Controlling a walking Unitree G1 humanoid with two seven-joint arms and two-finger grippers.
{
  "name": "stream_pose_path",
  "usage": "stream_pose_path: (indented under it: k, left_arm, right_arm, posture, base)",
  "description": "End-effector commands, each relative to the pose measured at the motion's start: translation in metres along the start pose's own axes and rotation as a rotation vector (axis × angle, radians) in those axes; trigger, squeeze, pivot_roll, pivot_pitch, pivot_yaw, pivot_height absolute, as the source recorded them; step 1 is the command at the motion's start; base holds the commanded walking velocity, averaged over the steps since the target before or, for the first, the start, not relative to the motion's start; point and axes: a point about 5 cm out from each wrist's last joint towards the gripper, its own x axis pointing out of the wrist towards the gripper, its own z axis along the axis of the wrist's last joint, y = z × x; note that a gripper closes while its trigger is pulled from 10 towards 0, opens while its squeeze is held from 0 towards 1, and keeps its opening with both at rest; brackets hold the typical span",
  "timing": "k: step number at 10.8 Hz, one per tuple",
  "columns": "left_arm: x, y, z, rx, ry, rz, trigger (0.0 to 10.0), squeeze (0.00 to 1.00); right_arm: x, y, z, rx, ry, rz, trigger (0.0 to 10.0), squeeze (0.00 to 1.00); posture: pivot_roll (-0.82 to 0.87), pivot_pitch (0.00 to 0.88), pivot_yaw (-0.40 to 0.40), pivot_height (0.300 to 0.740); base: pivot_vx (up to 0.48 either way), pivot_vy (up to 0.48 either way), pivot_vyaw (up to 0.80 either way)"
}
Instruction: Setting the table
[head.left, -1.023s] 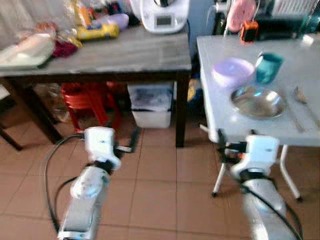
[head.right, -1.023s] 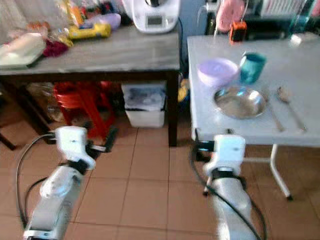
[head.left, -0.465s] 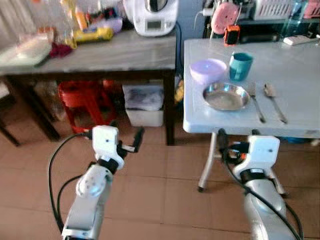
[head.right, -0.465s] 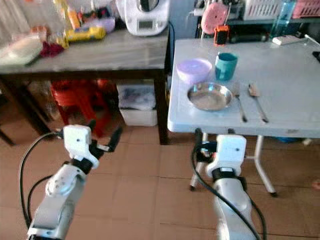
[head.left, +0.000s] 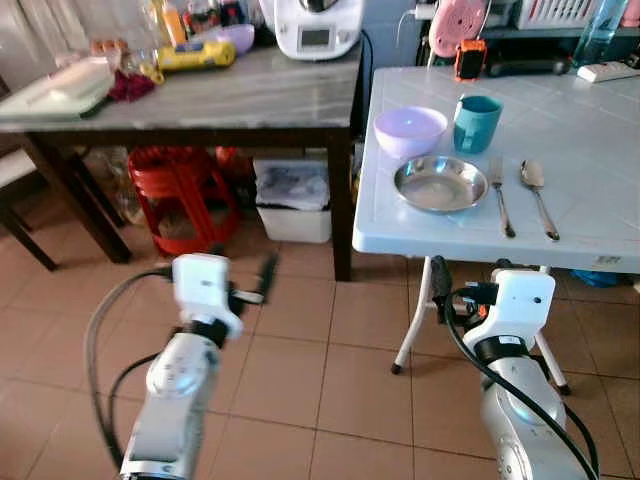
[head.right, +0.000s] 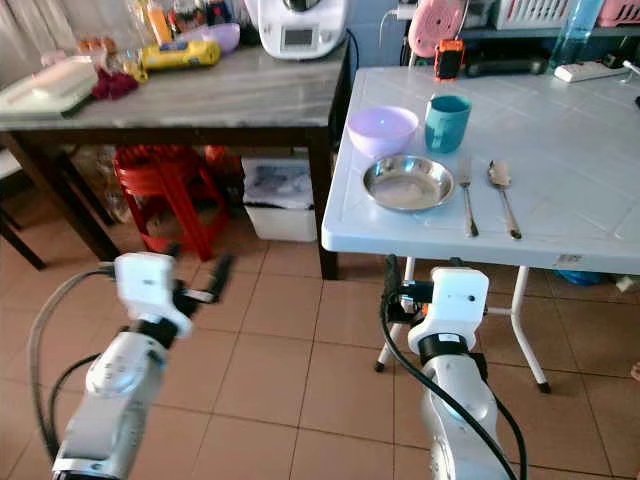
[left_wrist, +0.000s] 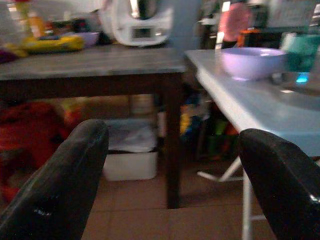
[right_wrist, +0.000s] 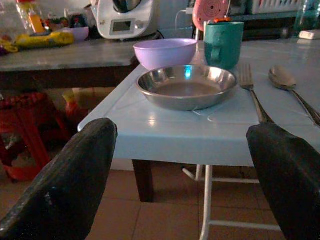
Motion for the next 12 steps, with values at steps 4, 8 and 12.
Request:
stream_pose_path:
  k: [4,8,12]
  left_arm:
    - [-0.039,0.037,-0.028,0.088,0.097,0.130,10.0,0.00]
    - [-0.060,0.045,-0.026,0.098,0.104,0.159,10.0,0.00]
    - [-0.045,0.026,-0.017,0.051,0.064,0.086,10.0,0.00]
  right_arm:
    - [-0.022,-0.009,-0.024,-0.112,0.065,0.030,10.0,0.00]
    - [-0.039,-0.022,-0.020,-0.115,0.074,-0.004,10.0,0.00]
    - [-0.034,-0.016,-0.001,-0.123,0.000,0.023,10.0,0.00]
  posture:
    - [-0.05,0.076,0.055,0.740]
    - [-0.05,0.082,0.043,0.740]
    - [-0.07,0.074,0.043,0.740]
  base:
    - [0.000,0.000,0.00]
    - [0.000,0.000,0.00]
    - [0.000,0.000,-0.20]
